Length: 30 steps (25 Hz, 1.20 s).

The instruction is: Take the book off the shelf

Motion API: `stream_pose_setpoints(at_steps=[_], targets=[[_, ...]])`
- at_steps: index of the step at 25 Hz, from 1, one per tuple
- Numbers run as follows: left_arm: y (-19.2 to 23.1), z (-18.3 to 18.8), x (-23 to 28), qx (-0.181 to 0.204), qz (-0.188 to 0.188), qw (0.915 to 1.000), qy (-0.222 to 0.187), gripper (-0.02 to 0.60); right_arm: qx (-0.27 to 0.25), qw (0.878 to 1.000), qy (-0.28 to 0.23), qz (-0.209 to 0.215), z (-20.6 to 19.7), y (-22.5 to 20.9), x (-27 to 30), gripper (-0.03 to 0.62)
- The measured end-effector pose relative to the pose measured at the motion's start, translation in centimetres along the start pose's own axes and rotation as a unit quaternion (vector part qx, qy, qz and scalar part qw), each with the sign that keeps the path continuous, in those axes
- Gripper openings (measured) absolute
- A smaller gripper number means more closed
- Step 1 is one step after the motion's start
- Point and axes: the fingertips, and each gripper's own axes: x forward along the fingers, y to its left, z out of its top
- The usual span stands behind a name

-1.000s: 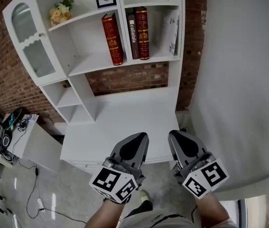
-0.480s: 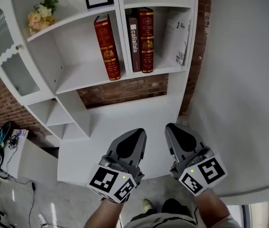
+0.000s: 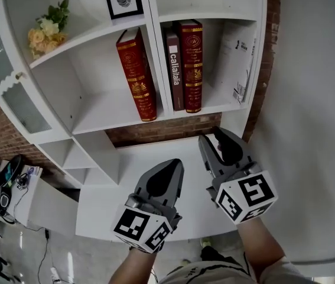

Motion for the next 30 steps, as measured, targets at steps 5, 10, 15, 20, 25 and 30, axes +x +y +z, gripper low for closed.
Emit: stream_pose_setpoints(at_steps=[5, 10, 15, 20, 25, 30], targets=[[1.4, 0.9, 3.1, 0.012, 0.023, 0.9996, -0.007, 0.011, -0.007, 1.0, -0.013, -0.014, 1.0, -3.6, 5.4, 0.186], [3.2, 1.9, 5.9, 0.022, 0.045, 0.9985, -0.024, 0.011, -0.008, 1.0, -0.021, -0.013, 1.6, -6.0, 9.6, 0.202], [4.7, 2.7, 7.7, 0.029, 0.066, 0.9968, -0.034, 0.009, -0.017, 1.0, -0.021, -0.011, 1.7, -6.9, 12.7, 0.235], [5.7, 2.7, 8.6, 0.033, 0.082, 0.9955, -0.035, 0.011, -0.027, 0.999, -0.021, -0.009, 1.5, -7.2, 15.0, 0.259], [6.2, 3.1, 9.4, 0.037, 0.086, 0.9949, -0.038, 0.011, -0.054, 0.998, -0.016, -0.009, 1.6, -7.9, 15.8, 0.259], [6.4, 2.5, 10.3, 0.037, 0.083, 0.9953, -0.034, 0.011, -0.09, 0.995, -0.02, -0.028, 2.5, -9.6, 15.5, 0.258]])
